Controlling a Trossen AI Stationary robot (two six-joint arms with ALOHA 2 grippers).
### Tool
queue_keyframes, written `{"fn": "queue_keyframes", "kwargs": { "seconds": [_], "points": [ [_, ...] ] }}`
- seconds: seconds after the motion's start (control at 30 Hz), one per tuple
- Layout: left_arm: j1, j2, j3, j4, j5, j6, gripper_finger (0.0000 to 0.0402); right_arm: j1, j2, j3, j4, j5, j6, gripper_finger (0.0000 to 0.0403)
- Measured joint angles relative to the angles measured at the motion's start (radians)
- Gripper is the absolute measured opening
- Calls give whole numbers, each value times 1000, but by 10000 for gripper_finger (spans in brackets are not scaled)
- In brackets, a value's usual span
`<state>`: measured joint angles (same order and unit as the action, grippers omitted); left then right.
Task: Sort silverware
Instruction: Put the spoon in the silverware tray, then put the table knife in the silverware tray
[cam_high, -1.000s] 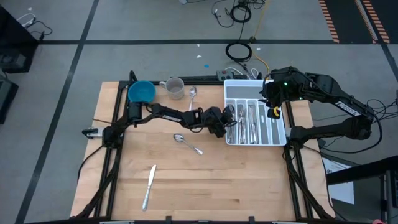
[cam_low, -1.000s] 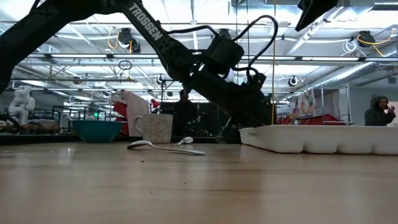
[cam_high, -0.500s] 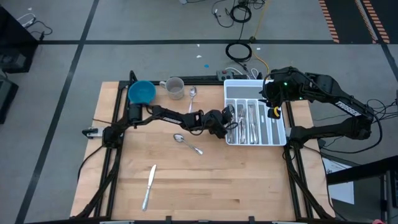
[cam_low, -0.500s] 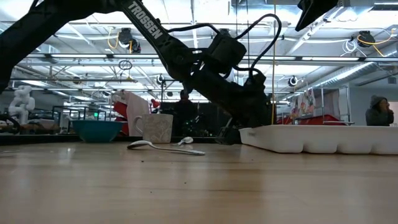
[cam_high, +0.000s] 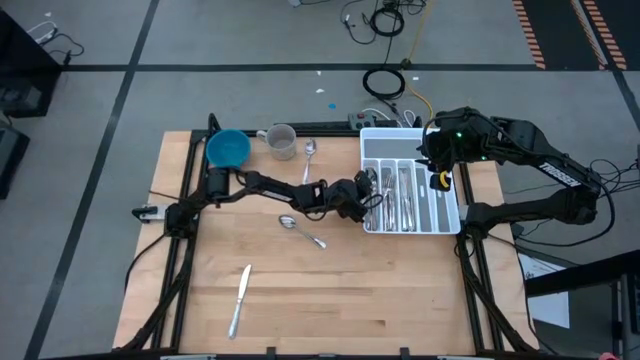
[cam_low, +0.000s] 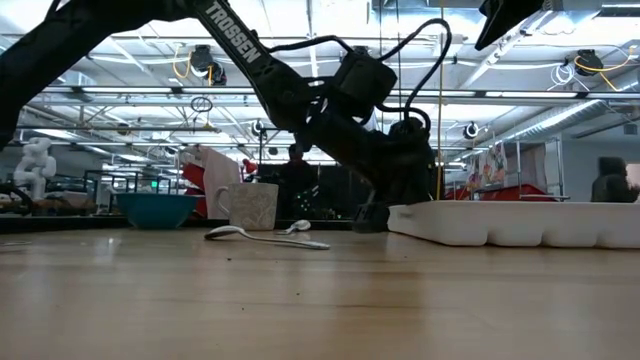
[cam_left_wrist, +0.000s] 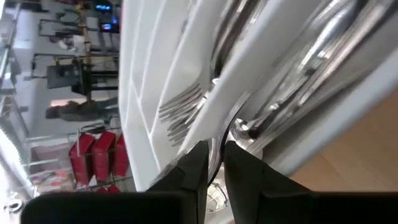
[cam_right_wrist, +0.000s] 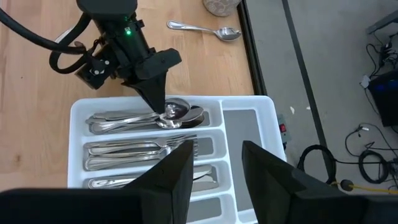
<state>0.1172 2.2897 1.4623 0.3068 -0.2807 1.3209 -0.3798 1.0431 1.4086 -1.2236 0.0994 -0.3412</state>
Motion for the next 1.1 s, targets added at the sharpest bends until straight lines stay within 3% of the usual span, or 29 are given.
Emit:
{"fn": "queue_keyframes", "kwargs": {
  "seconds": [0.17,0.37,0.53,0.93,1.0,1.1],
  "points": [
    [4,-5,42,-171,20,-7,79,0,0,0,0,0,-4,130],
    [-3,-14,106,-232,23,-59,124,0,0,0,0,0,-4,130],
    [-6,-13,127,-255,17,-56,134,0,0,0,0,0,9,130],
    [-31,-122,126,-313,-155,-69,135,0,0,0,-1,3,0,130],
    [-45,-166,127,-319,-212,-153,135,0,0,0,-1,4,-3,130],
    [-64,-249,127,-418,-315,-419,135,0,-1,0,-1,3,-4,130]
  ]
}}
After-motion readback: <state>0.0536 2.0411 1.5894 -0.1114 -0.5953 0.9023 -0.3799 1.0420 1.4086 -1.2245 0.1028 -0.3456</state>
